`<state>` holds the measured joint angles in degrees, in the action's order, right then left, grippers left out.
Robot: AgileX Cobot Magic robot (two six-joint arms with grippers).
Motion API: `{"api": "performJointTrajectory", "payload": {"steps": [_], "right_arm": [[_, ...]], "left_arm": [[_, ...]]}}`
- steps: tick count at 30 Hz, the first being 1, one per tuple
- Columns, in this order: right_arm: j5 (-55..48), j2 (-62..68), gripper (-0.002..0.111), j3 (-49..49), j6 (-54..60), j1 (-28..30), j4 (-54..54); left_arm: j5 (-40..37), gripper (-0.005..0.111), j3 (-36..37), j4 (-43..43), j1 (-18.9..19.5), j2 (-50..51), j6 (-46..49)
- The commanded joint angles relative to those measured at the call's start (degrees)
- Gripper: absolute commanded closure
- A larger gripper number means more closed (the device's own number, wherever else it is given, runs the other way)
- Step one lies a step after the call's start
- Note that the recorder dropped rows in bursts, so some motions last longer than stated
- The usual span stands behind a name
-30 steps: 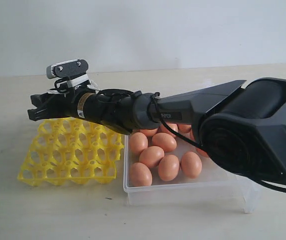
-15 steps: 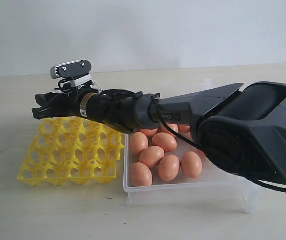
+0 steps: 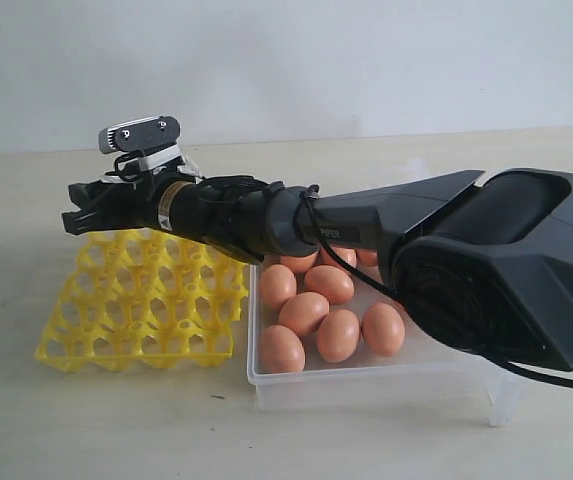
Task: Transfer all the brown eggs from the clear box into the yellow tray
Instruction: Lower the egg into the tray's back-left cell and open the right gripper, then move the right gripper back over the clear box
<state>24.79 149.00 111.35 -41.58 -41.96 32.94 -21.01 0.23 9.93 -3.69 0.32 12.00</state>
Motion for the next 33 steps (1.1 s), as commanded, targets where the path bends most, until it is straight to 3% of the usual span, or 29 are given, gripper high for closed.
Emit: {"api": "performJointTrajectory", "payload": {"steps": [1,7,15,18,21,22,27,28,30,32,33], "right_arm": [[0.5,-0.2,0.051,0.5,0.0,0.0,0.5],[0.5,-1.1,0.045,0.5,0.0,0.0,0.5],[-2.0,-4.8,0.048,0.4,-6.1,0.0,2.2],[-4.4,-9.7,0.068,-2.0,-15.9,0.0,10.2],[-4.5,-16.6,0.102,-9.1,-28.5,0.0,22.8],[-4.5,-19.0,0.108,-11.8,-31.5,0.0,26.6],[-6.0,-36.9,0.107,-31.9,-44.4,0.4,43.7],[-6.1,-44.0,0.107,-40.3,-47.2,1.6,46.7],[-6.1,-53.2,0.099,-50.0,-55.9,4.8,52.7],[-4.9,-59.9,0.084,-54.3,-72.1,9.9,67.0],[-2.4,-61.5,0.07,-55.3,-77.5,13.4,67.0]], "left_arm": [[0.3,0.107,-0.2,-0.1,-0.2,-0.3,0.0],[0.3,0.107,-0.2,-0.1,-0.2,-0.3,0.0],[0.3,0.107,-0.2,-0.1,-0.2,-0.3,0.0],[0.3,0.107,-0.2,-0.1,-0.2,-0.3,0.0],[0.3,0.107,-0.2,-0.1,-0.2,-0.3,0.0],[0.3,0.107,-0.2,-0.1,-0.2,-0.3,0.0],[0.3,0.107,-0.2,-0.1,-0.2,-0.3,0.0],[0.3,0.107,-0.2,-0.1,-0.2,-0.3,0.0],[0.3,0.107,-0.2,-0.1,-0.2,-0.3,0.0],[0.3,0.107,-0.2,-0.1,-0.2,-0.3,0.0],[0.3,0.107,-0.2,-0.1,-0.2,-0.3,0.0]]}}
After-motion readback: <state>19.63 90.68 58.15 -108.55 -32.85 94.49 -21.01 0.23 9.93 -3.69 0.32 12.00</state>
